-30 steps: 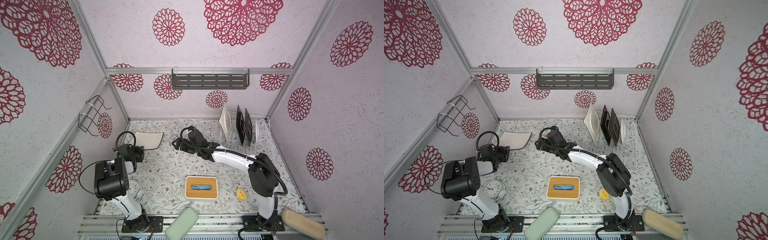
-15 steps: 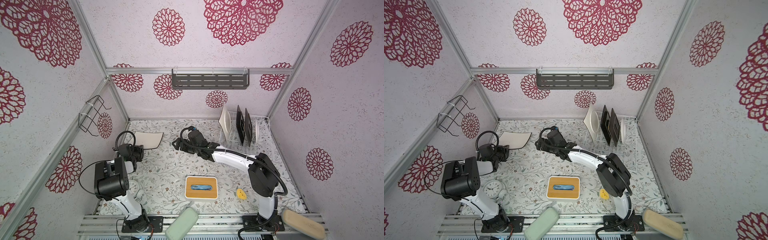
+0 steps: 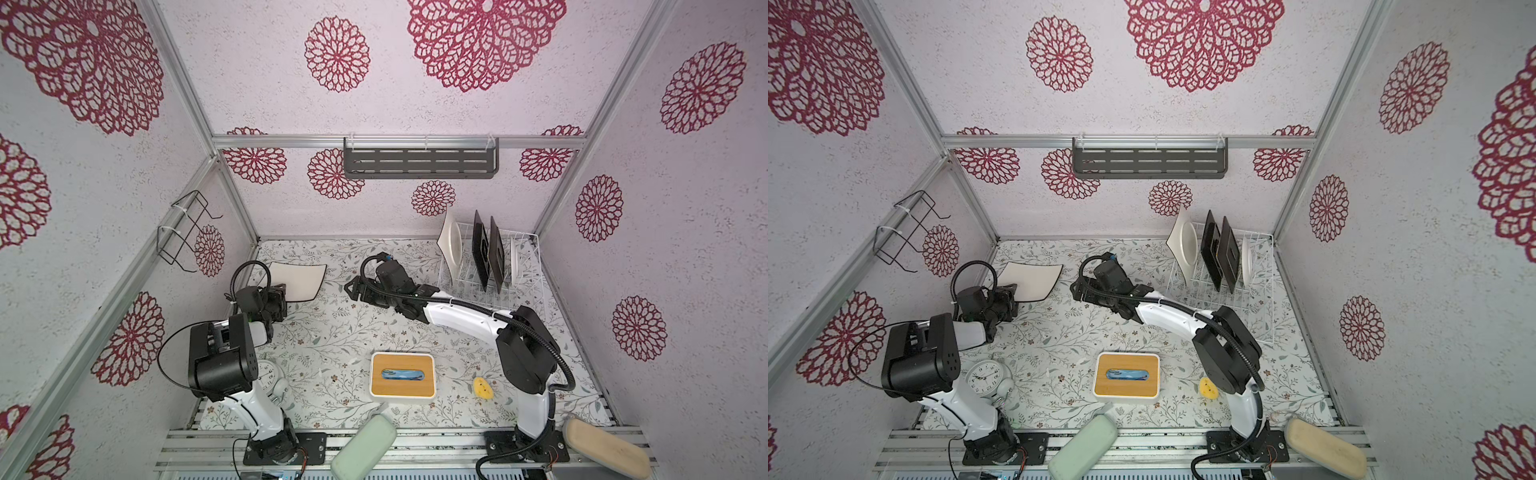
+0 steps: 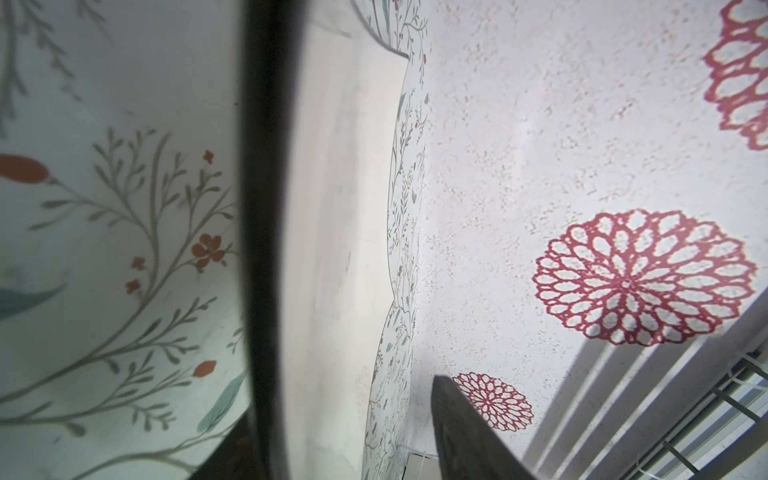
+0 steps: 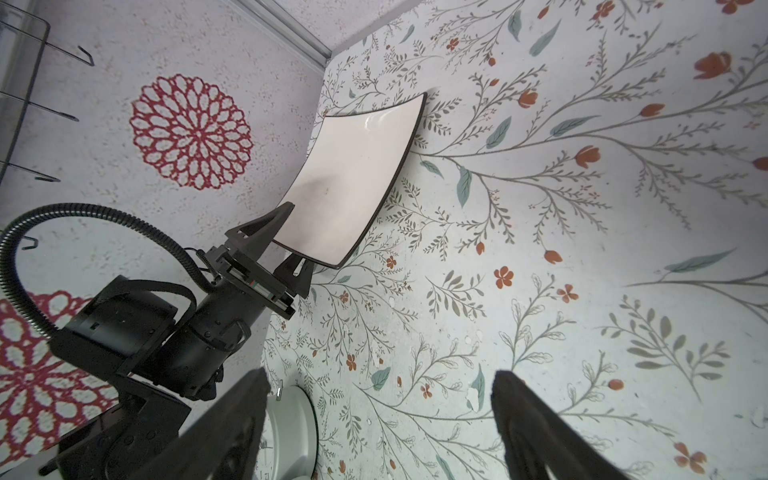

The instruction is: Unload the plates from the dish rack

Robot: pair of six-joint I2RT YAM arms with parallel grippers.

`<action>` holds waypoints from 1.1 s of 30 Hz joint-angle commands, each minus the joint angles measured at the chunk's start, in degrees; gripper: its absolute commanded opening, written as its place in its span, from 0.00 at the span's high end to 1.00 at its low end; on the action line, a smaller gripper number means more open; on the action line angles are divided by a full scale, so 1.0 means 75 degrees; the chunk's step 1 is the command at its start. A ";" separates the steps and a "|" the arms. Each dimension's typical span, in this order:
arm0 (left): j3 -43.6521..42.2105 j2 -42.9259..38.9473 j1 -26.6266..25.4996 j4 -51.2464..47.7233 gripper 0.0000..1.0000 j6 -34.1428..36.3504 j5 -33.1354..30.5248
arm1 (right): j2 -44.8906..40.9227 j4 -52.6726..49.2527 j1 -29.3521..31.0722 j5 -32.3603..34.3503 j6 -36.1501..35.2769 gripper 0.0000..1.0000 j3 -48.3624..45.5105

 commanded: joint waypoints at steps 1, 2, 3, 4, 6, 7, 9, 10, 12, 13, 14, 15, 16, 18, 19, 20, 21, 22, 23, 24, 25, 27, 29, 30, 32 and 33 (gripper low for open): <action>0.0208 -0.0241 0.0034 0.0498 0.36 0.0105 0.0075 | -0.0227 0.0037 -0.0009 0.0068 -0.0158 0.13 -0.0058; 0.0206 -0.0247 0.0021 0.0469 0.33 0.0108 0.0072 | -0.0224 0.0032 -0.0007 0.0083 -0.0165 0.13 -0.0071; 0.0191 -0.0253 0.0021 0.0458 0.32 0.0117 0.0052 | -0.0234 0.0033 -0.0011 0.0091 -0.0174 0.13 -0.0072; 0.0185 -0.0253 0.0021 0.0394 0.32 0.0110 0.0030 | -0.0237 0.0029 -0.0011 0.0096 -0.0171 0.13 -0.0072; 0.0211 -0.0276 0.0021 0.0195 0.29 0.0145 -0.0006 | -0.0235 0.0017 -0.0007 0.0092 -0.0180 0.13 -0.0069; 0.0214 -0.0294 0.0021 0.0107 0.28 0.0171 -0.0027 | -0.0230 0.0029 -0.0012 0.0091 -0.0168 0.13 -0.0072; 0.0225 -0.0334 0.0009 -0.0142 0.25 0.0226 -0.0094 | -0.0223 0.0043 -0.0003 0.0065 -0.0174 0.13 -0.0065; 0.0225 -0.0346 0.0009 -0.0213 0.24 0.0256 -0.0101 | -0.0216 0.0046 -0.0006 0.0063 -0.0170 0.13 -0.0061; 0.0202 -0.0387 0.0009 -0.0325 0.23 0.0281 -0.0147 | -0.0223 0.0042 -0.0013 0.0063 -0.0159 0.13 -0.0072; 0.0172 -0.0408 0.0009 -0.0310 0.22 0.0281 -0.0148 | -0.0220 0.0041 -0.0007 0.0062 -0.0170 0.13 -0.0072; 0.0117 -0.0444 0.0003 -0.0321 0.21 0.0268 -0.0185 | -0.0231 0.0041 -0.0010 0.0062 -0.0158 0.13 -0.0084; 0.0077 -0.0505 -0.0003 -0.0344 0.20 0.0269 -0.0226 | -0.0253 0.0046 -0.0007 0.0063 -0.0162 0.13 -0.0095; 0.0053 -0.0558 -0.0013 -0.0421 0.18 0.0291 -0.0284 | -0.0263 0.0051 -0.0012 0.0075 -0.0161 0.13 -0.0107; 0.0061 -0.0644 -0.0026 -0.0626 0.16 0.0404 -0.0349 | -0.0273 0.0054 -0.0012 0.0086 -0.0166 0.13 -0.0130; 0.0064 -0.0671 -0.0038 -0.0713 0.15 0.0439 -0.0359 | -0.0279 0.0063 -0.0013 0.0076 -0.0161 0.13 -0.0142; 0.0050 -0.0680 -0.0049 -0.0731 0.14 0.0453 -0.0356 | -0.0278 0.0082 -0.0013 0.0065 -0.0158 0.13 -0.0165; 0.0029 -0.0686 -0.0055 -0.0742 0.14 0.0466 -0.0347 | -0.0278 0.0091 -0.0012 0.0067 -0.0152 0.13 -0.0166; -0.0007 -0.0686 -0.0073 -0.0769 0.13 0.0469 -0.0359 | -0.0294 0.0104 -0.0010 0.0059 -0.0154 0.13 -0.0177; -0.0042 -0.0707 -0.0095 -0.0800 0.12 0.0487 -0.0381 | -0.0292 0.0099 -0.0013 0.0051 -0.0149 0.13 -0.0182; -0.0075 -0.0721 -0.0107 -0.0828 0.12 0.0503 -0.0394 | -0.0310 0.0122 -0.0013 0.0053 -0.0151 0.13 -0.0204; -0.0111 -0.0739 -0.0118 -0.0850 0.11 0.0515 -0.0404 | -0.0325 0.0145 -0.0009 0.0042 -0.0137 0.13 -0.0227; -0.0172 -0.0776 -0.0131 -0.0845 0.10 0.0515 -0.0417 | -0.0358 0.0152 -0.0012 0.0050 -0.0136 0.13 -0.0263; -0.0208 -0.0820 -0.0142 -0.0859 0.10 0.0515 -0.0417 | -0.0409 0.0169 -0.0012 0.0073 -0.0139 0.13 -0.0328; -0.0219 -0.0833 -0.0143 -0.0868 0.09 0.0515 -0.0417 | -0.0422 0.0181 -0.0010 0.0076 -0.0144 0.13 -0.0346; -0.0204 -0.0838 -0.0155 -0.0979 0.09 0.0595 -0.0438 | -0.0446 0.0193 -0.0008 0.0086 -0.0126 0.13 -0.0387; -0.0208 -0.0838 -0.0155 -0.1016 0.08 0.0619 -0.0441 | -0.0462 0.0204 -0.0012 0.0087 -0.0125 0.13 -0.0404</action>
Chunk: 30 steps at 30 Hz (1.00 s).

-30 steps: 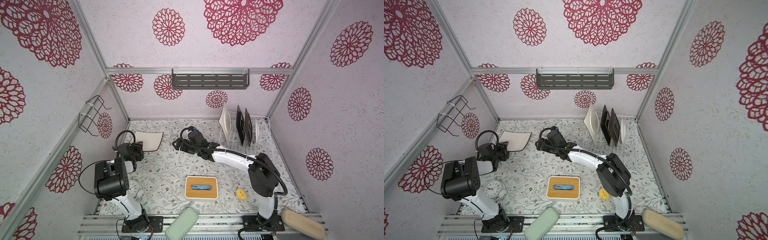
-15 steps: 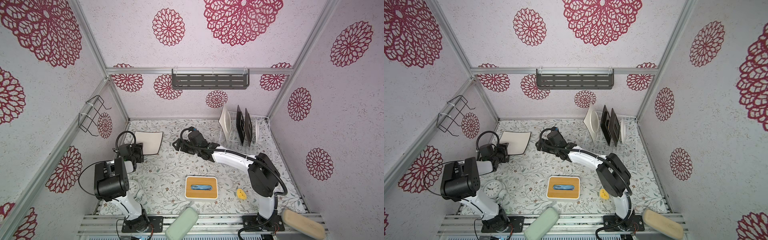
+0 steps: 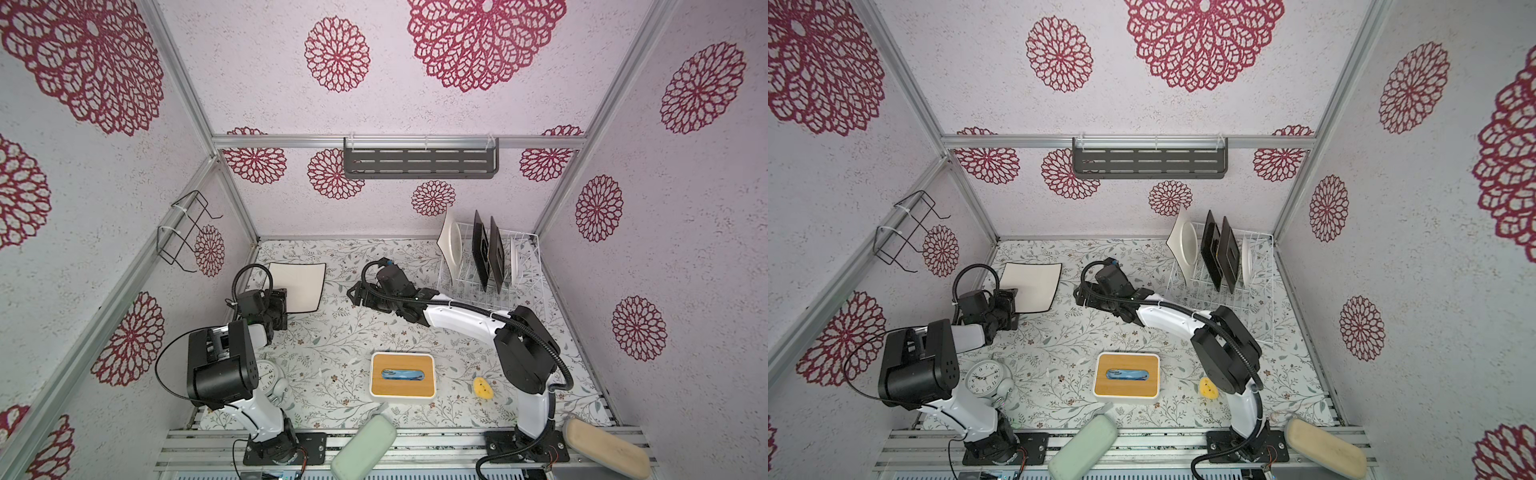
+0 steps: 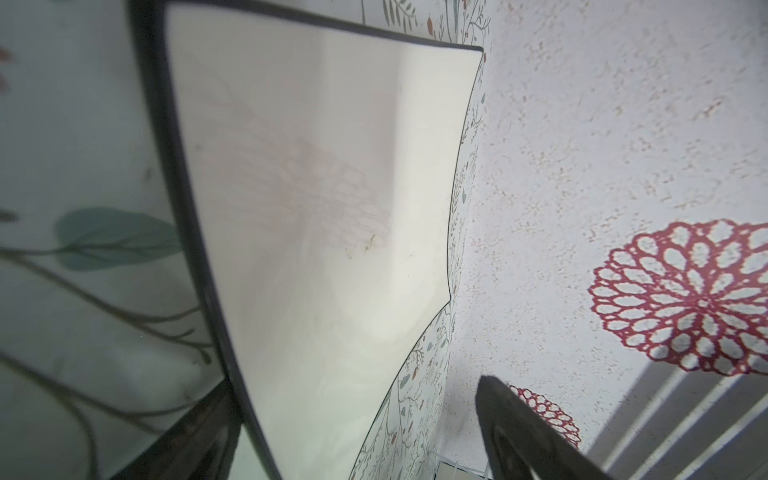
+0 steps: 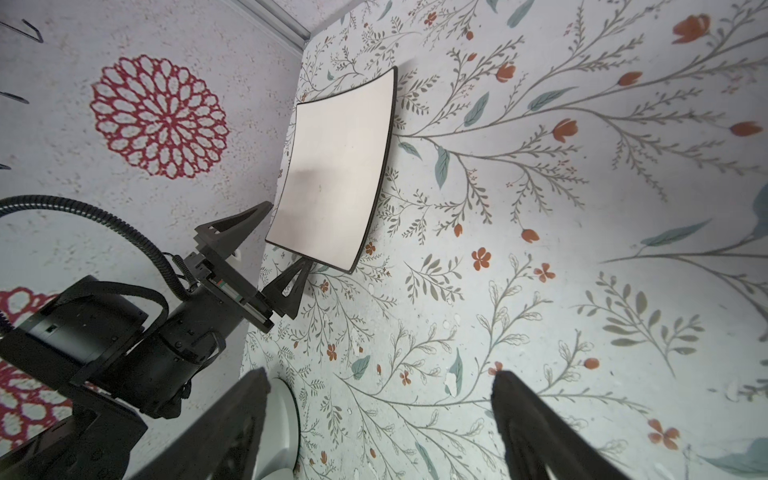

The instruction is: Unload the plates from the dish rack

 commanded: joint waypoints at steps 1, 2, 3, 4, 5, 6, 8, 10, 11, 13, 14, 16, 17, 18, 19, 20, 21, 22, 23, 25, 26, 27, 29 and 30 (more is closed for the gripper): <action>0.0000 -0.0375 -0.0053 0.0207 0.08 0.0230 -0.0042 | -0.0473 0.0166 -0.0004 0.0084 -0.0113 0.13 -0.0026; -0.0019 -0.0390 -0.0064 0.0158 0.08 0.0242 -0.0041 | -0.0500 0.0190 -0.0010 0.0082 -0.0111 0.13 -0.0049; -0.0029 -0.0404 -0.0076 0.0097 0.07 0.0281 -0.0029 | -0.0528 0.0193 -0.0012 0.0086 -0.0117 0.13 -0.0079; -0.0051 -0.0439 -0.0091 0.0027 0.07 0.0313 -0.0047 | -0.0553 0.0220 -0.0003 0.0090 -0.0121 0.13 -0.0129; -0.0082 -0.0474 -0.0110 -0.0015 0.06 0.0345 -0.0070 | -0.0579 0.0234 -0.0013 0.0101 -0.0111 0.13 -0.0164; -0.0136 -0.0505 -0.0118 -0.0017 0.06 0.0357 -0.0087 | -0.0614 0.0246 -0.0009 0.0117 -0.0111 0.13 -0.0198; -0.0210 -0.0578 -0.0135 -0.0103 0.04 0.0378 -0.0138 | -0.0670 0.0257 -0.0012 0.0146 -0.0111 0.13 -0.0256; -0.0273 -0.0669 -0.0146 -0.0195 0.03 0.0405 -0.0190 | -0.0710 0.0275 -0.0008 0.0142 -0.0100 0.13 -0.0305; -0.0308 -0.0736 -0.0147 -0.0220 0.02 0.0437 -0.0212 | -0.0731 0.0292 -0.0001 0.0146 -0.0099 0.13 -0.0338; -0.0346 -0.0885 -0.0137 -0.0393 0.01 0.0511 -0.0293 | -0.0793 0.0316 -0.0001 0.0153 -0.0089 0.13 -0.0401; -0.0341 -0.0981 -0.0147 -0.0574 0.00 0.0593 -0.0338 | -0.0825 0.0327 0.0010 0.0159 -0.0088 0.13 -0.0452; -0.0335 -0.1140 -0.0147 -0.0868 0.01 0.0719 -0.0358 | -0.0921 0.0340 0.0007 0.0187 -0.0090 0.13 -0.0546; -0.0367 -0.1230 -0.0147 -0.0976 0.01 0.0753 -0.0362 | -0.0984 0.0362 0.0013 0.0214 -0.0094 0.13 -0.0614; -0.0419 -0.1323 -0.0147 -0.1037 0.01 0.0778 -0.0369 | -0.1050 0.0372 0.0010 0.0246 -0.0102 0.13 -0.0672; -0.0482 -0.1443 -0.0147 -0.1095 0.01 0.0781 -0.0391 | -0.1127 0.0369 0.0010 0.0286 -0.0112 0.13 -0.0732; -0.0552 -0.1567 -0.0145 -0.1160 0.01 0.0788 -0.0412 | -0.1203 0.0373 0.0011 0.0318 -0.0125 0.13 -0.0804; -0.0604 -0.1668 -0.0147 -0.1218 0.01 0.0793 -0.0416 | -0.1266 0.0375 0.0011 0.0360 -0.0137 0.13 -0.0860; -0.0661 -0.1814 -0.0147 -0.1281 0.01 0.0805 -0.0428 | -0.1360 0.0364 0.0012 0.0395 -0.0156 0.13 -0.0933; -0.0711 -0.1956 -0.0156 -0.1347 0.01 0.0809 -0.0434 | -0.1434 0.0352 0.0016 0.0439 -0.0189 0.13 -0.0991; -0.0801 -0.2263 -0.0167 -0.1451 0.01 0.0879 -0.0371 | -0.1622 0.0258 0.0014 0.0575 -0.0312 0.13 -0.1107; -0.0798 -0.2400 -0.0179 -0.1532 0.00 0.0918 -0.0305 | -0.1712 0.0184 0.0025 0.0658 -0.0392 0.13 -0.1136; -0.0756 -0.2564 -0.0208 -0.1700 0.00 0.0990 -0.0205 | -0.1818 0.0076 0.0023 0.0772 -0.0511 0.13 -0.1161; -0.0613 -0.2854 -0.0323 -0.2091 0.00 0.1184 -0.0069 | -0.2014 -0.0197 0.0036 0.1114 -0.0776 0.13 -0.1198; -0.0526 -0.3017 -0.0418 -0.2336 0.00 0.1294 -0.0031 | -0.2120 -0.0330 0.0040 0.1323 -0.0921 0.13 -0.1222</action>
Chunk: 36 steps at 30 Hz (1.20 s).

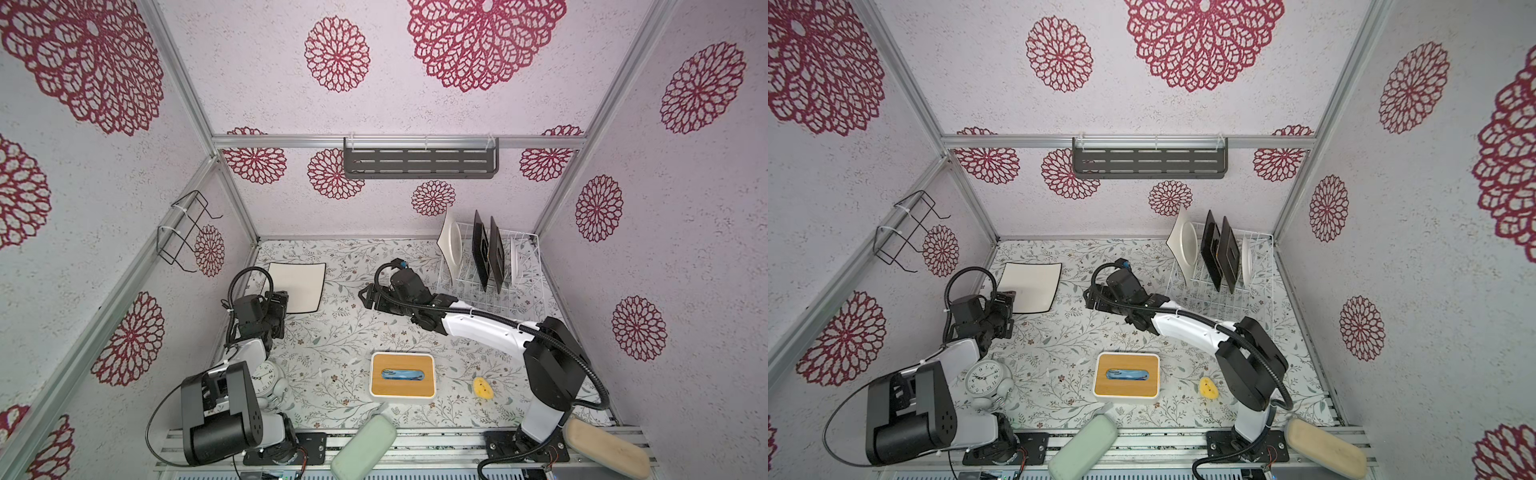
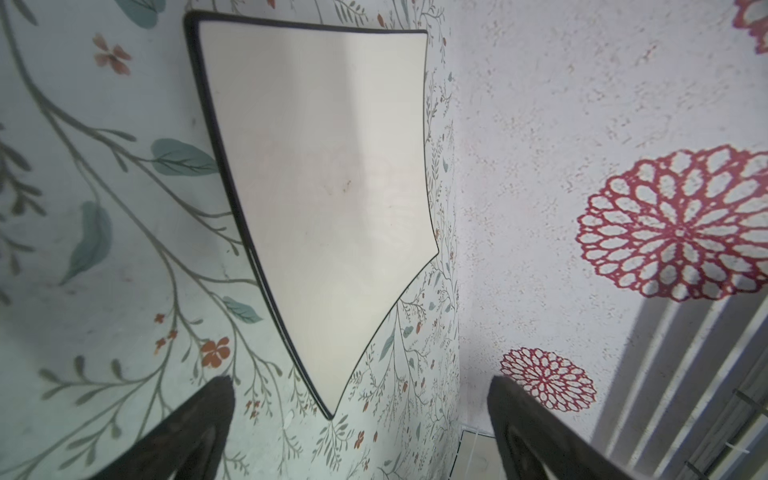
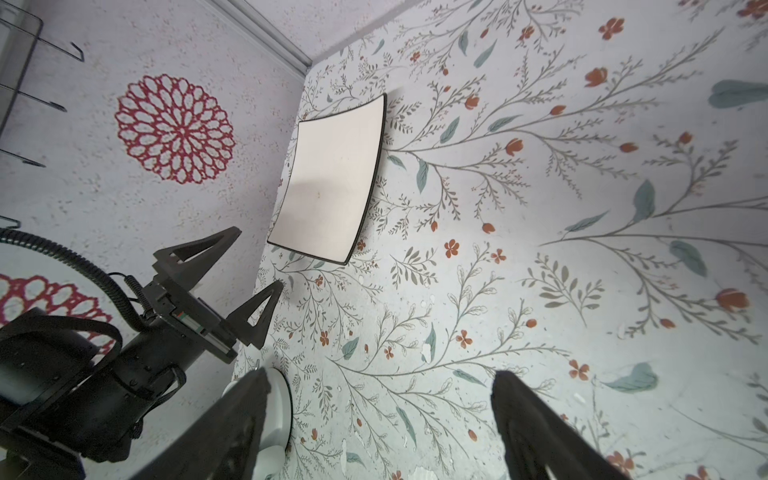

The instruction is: Unload the plates from the dish rack

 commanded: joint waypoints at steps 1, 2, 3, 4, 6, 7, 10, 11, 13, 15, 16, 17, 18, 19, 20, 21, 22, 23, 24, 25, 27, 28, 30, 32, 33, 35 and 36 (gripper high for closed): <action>0.0337 -0.0541 -0.0323 -0.0846 0.00 0.0525 0.0246 | -0.0685 -0.0457 0.0040 0.0887 -0.0717 0.13 -0.0008; 0.0434 -0.0678 -0.0410 -0.1120 0.00 0.0632 0.0247 | -0.0752 -0.0638 0.0041 0.1088 -0.0839 0.13 0.0009; 0.0536 -0.0858 -0.0520 -0.1398 0.00 0.0719 0.0247 | -0.0825 -0.0860 0.0046 0.1334 -0.1001 0.13 0.0030; 0.0613 -0.1047 -0.0633 -0.1630 0.00 0.0802 0.0230 | -0.0895 -0.1125 0.0043 0.1629 -0.1128 0.13 0.0067; 0.0734 -0.1396 -0.0861 -0.2004 0.00 0.0891 0.0139 | -0.1037 -0.1546 0.0051 0.2144 -0.1382 0.12 0.0088; 0.0810 -0.1573 -0.1000 -0.2182 0.00 0.0932 0.0060 | -0.1114 -0.1717 0.0046 0.2423 -0.1525 0.12 0.0064; 0.0955 -0.1861 -0.1402 -0.2514 0.00 0.0988 -0.0057 | -0.1285 -0.2402 0.0054 0.3168 -0.1882 0.11 0.0142; 0.0999 -0.1887 -0.1507 -0.2554 0.00 0.1000 -0.0057 | -0.1313 -0.2639 0.0054 0.3405 -0.1962 0.11 0.0175; 0.1094 -0.1877 -0.1763 -0.2643 0.00 0.1063 -0.0018 | -0.1380 -0.3133 0.0054 0.4043 -0.2080 0.10 0.0216; 0.1127 -0.1822 -0.1983 -0.2637 0.00 0.1088 0.0011 | -0.1454 -0.3396 0.0055 0.4608 -0.2179 0.09 0.0168; 0.1137 -0.1777 -0.2094 -0.2573 0.00 0.1085 0.0024 | -0.1478 -0.3498 0.0055 0.4895 -0.2227 0.09 0.0139; 0.1151 -0.1725 -0.2176 -0.2536 0.00 0.1097 0.0035 | -0.1481 -0.3568 0.0054 0.5138 -0.2249 0.08 0.0124; 0.1179 -0.1644 -0.2261 -0.2459 0.00 0.1115 0.0054 | -0.1471 -0.3589 0.0049 0.5391 -0.2273 0.08 0.0110; 0.1243 -0.1553 -0.2315 -0.2448 0.00 0.1128 0.0083 | -0.1432 -0.3601 0.0043 0.5657 -0.2322 0.07 0.0117; 0.1312 -0.1475 -0.2348 -0.2429 0.00 0.1161 0.0179 | -0.1364 -0.3566 0.0048 0.5869 -0.2382 0.07 0.0160; 0.1397 -0.1386 -0.2382 -0.2377 0.00 0.1206 0.0293 | -0.1275 -0.3510 0.0043 0.6056 -0.2515 0.06 0.0217; 0.1493 -0.1324 -0.2454 -0.2352 0.00 0.1242 0.0302 | -0.1129 -0.3465 0.0037 0.6350 -0.2636 0.06 0.0328; 0.1542 -0.1295 -0.2540 -0.2332 0.00 0.1257 0.0244 | -0.0948 -0.3472 0.0027 0.6639 -0.2711 0.06 0.0500; 0.1593 -0.1280 -0.2644 -0.2311 0.00 0.1240 0.0213 | -0.0745 -0.3522 0.0016 0.6926 -0.2799 0.06 0.0699; 0.1637 -0.1289 -0.2736 -0.2308 0.00 0.1212 0.0261 | -0.0524 -0.3635 -0.0003 0.7289 -0.2823 0.06 0.0930; 0.1625 -0.1441 -0.2880 -0.2261 0.00 0.1144 0.0305 | -0.0124 -0.3917 -0.0035 0.7821 -0.2841 0.06 0.1379; 0.1590 -0.1557 -0.2970 -0.2258 0.00 0.1141 0.0215 | 0.0087 -0.4133 -0.0050 0.8007 -0.2824 0.06 0.1631; 0.1477 -0.1722 -0.3076 -0.2179 0.00 0.1119 0.0177 | 0.0350 -0.4367 -0.0065 0.8377 -0.2779 0.07 0.1937; 0.1380 -0.1792 -0.3133 -0.2040 0.00 0.1037 0.0294 | 0.0485 -0.4336 -0.0108 0.8533 -0.2824 0.07 0.2051; 0.1350 -0.1795 -0.3182 -0.1980 0.00 0.1024 0.0290 | 0.0527 -0.4325 -0.0124 0.8567 -0.2841 0.07 0.2066; 0.1359 -0.1724 -0.3232 -0.1957 0.00 0.1035 0.0330 | 0.0548 -0.4207 -0.0194 0.8588 -0.2829 0.07 0.1984; 0.1392 -0.1663 -0.3244 -0.1957 0.00 0.1047 0.0429 | 0.0577 -0.4088 -0.0260 0.8544 -0.2840 0.07 0.1913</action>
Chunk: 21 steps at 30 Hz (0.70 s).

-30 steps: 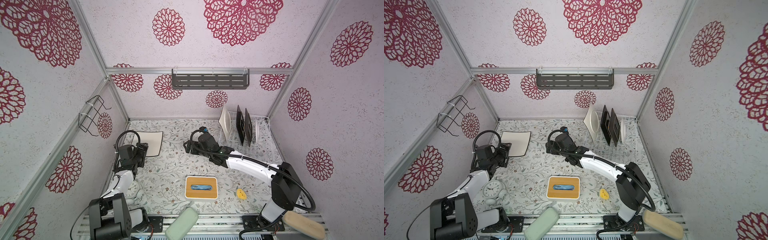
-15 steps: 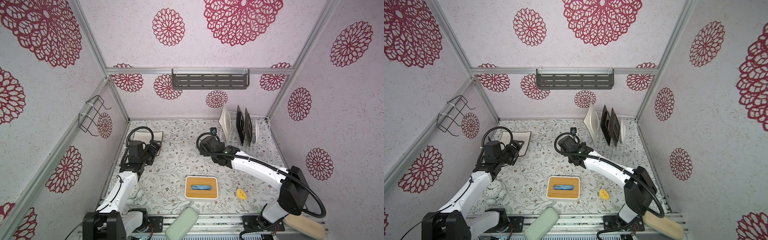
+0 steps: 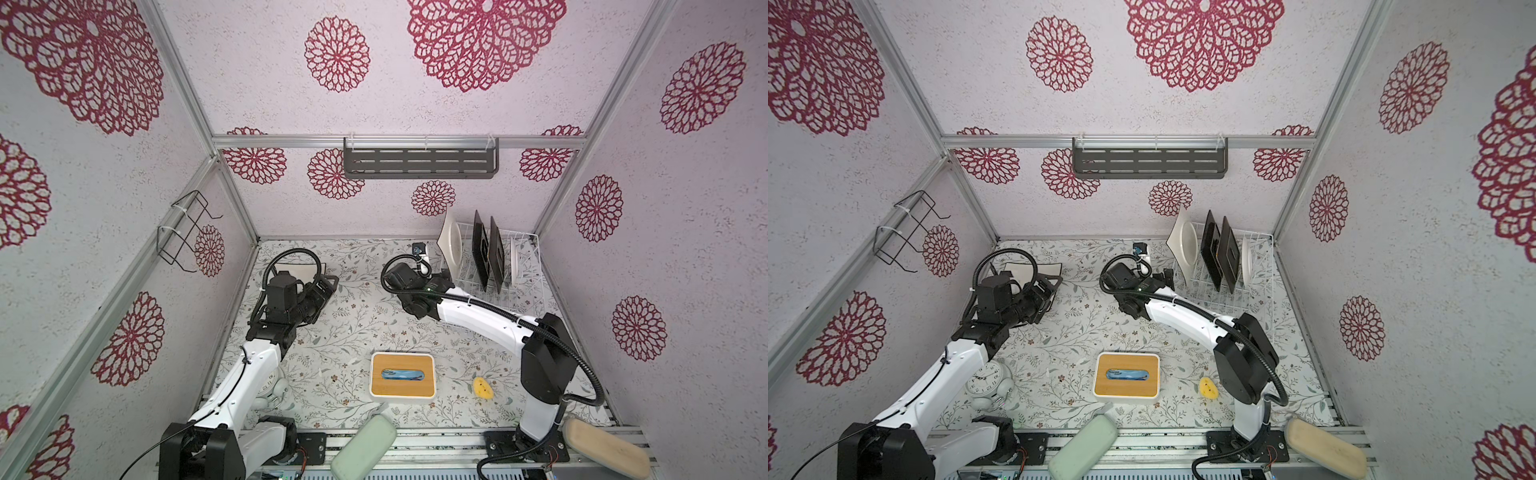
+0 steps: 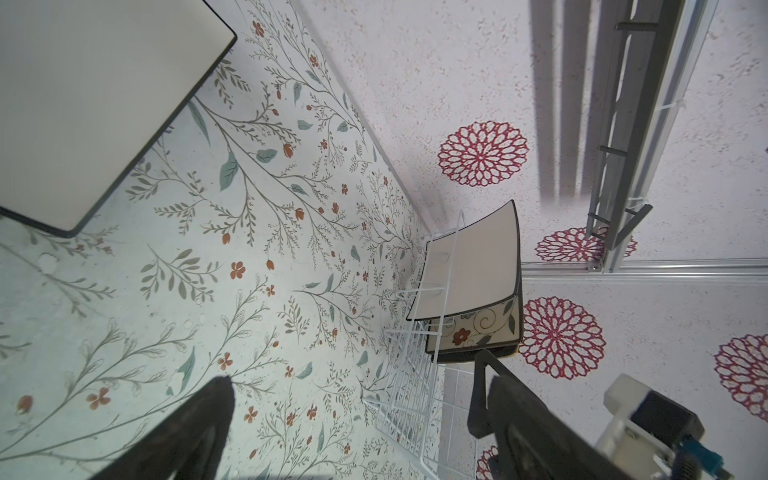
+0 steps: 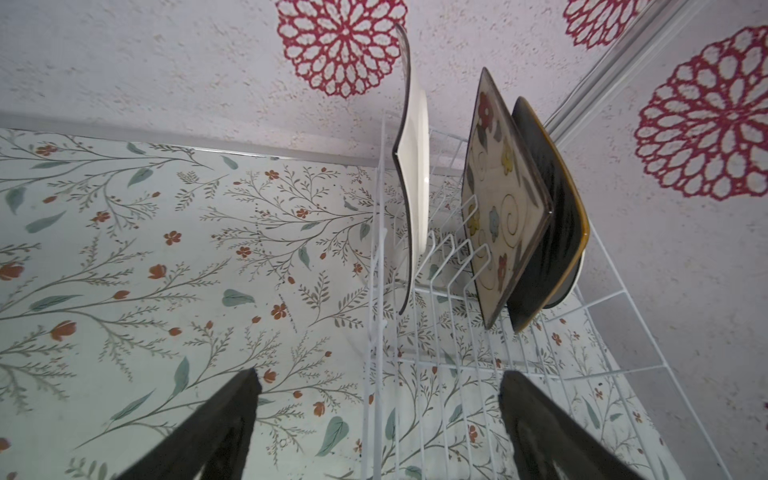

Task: Unload the plates from the dish rack
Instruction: 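Lower the open right gripper onto the white plate while the left holds still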

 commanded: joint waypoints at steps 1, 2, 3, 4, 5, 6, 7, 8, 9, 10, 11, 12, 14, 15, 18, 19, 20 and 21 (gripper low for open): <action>-0.0032 0.0084 -0.0096 0.0245 0.00 0.0047 0.0275 | -0.0039 0.0071 -0.0217 0.0600 -0.0191 0.08 0.0064; 0.0009 0.0154 -0.0108 0.0265 0.00 0.0089 0.0366 | -0.0003 0.0283 -0.0279 0.0539 -0.0274 0.08 -0.0013; 0.0054 0.0203 -0.0115 0.0290 0.00 0.0161 0.0445 | 0.0050 0.0481 -0.0326 0.0522 -0.0386 0.08 -0.0085; 0.0074 0.0221 -0.0129 0.0319 0.00 0.0243 0.0488 | 0.0116 0.0623 -0.0356 0.0545 -0.0464 0.08 -0.0128; 0.0090 0.0229 -0.0150 0.0356 0.00 0.0348 0.0477 | 0.0181 0.0750 -0.0360 0.0649 -0.0498 0.08 -0.0164; 0.0061 0.0232 -0.0176 0.0452 0.00 0.0364 0.0413 | 0.0254 0.0871 -0.0366 0.0779 -0.0493 0.08 -0.0213; 0.0015 0.0252 -0.0201 0.0615 0.00 0.0344 0.0377 | 0.0309 0.1020 -0.0383 0.0800 -0.0540 0.09 -0.0268; -0.0016 0.0317 -0.0214 0.0759 0.00 0.0289 0.0405 | 0.0372 0.1158 -0.0397 0.0838 -0.0574 0.09 -0.0299; -0.0001 0.0402 -0.0214 0.0856 0.00 0.0267 0.0521 | 0.0463 0.1261 -0.0405 0.0931 -0.0620 0.09 -0.0280; 0.0040 0.0468 -0.0214 0.0872 0.00 0.0273 0.0640 | 0.0534 0.1349 -0.0424 0.0971 -0.0704 0.09 -0.0242; 0.0093 0.0524 -0.0214 0.0840 0.00 0.0307 0.0764 | 0.0622 0.1412 -0.0452 0.0976 -0.0793 0.10 -0.0156; 0.0111 0.0550 -0.0223 0.0830 0.00 0.0334 0.0812 | 0.0706 0.1445 -0.0470 0.0965 -0.0826 0.10 -0.0076; 0.0104 0.0551 -0.0247 0.0878 0.00 0.0366 0.0821 | 0.0824 0.1650 -0.0552 0.0896 -0.1042 0.10 -0.0026; 0.0110 0.0560 -0.0250 0.0880 0.00 0.0406 0.0820 | 0.0906 0.1678 -0.0624 0.0904 -0.1060 0.11 0.0034; 0.0111 0.0598 -0.0261 0.0888 0.00 0.0431 0.0867 | 0.1103 0.1677 -0.0865 0.0805 -0.1010 0.11 0.0246; 0.0100 0.0637 -0.0273 0.0951 0.00 0.0441 0.0889 | 0.1118 0.1765 -0.0934 0.0747 -0.1035 0.12 0.0262; 0.0071 0.0692 -0.0279 0.1045 0.00 0.0454 0.0924 | 0.1118 0.1980 -0.0981 0.0688 -0.1170 0.12 0.0224; 0.0049 0.0782 -0.0273 0.1172 0.00 0.0454 0.0943 | 0.1096 0.2333 -0.1035 0.0645 -0.1429 0.12 0.0106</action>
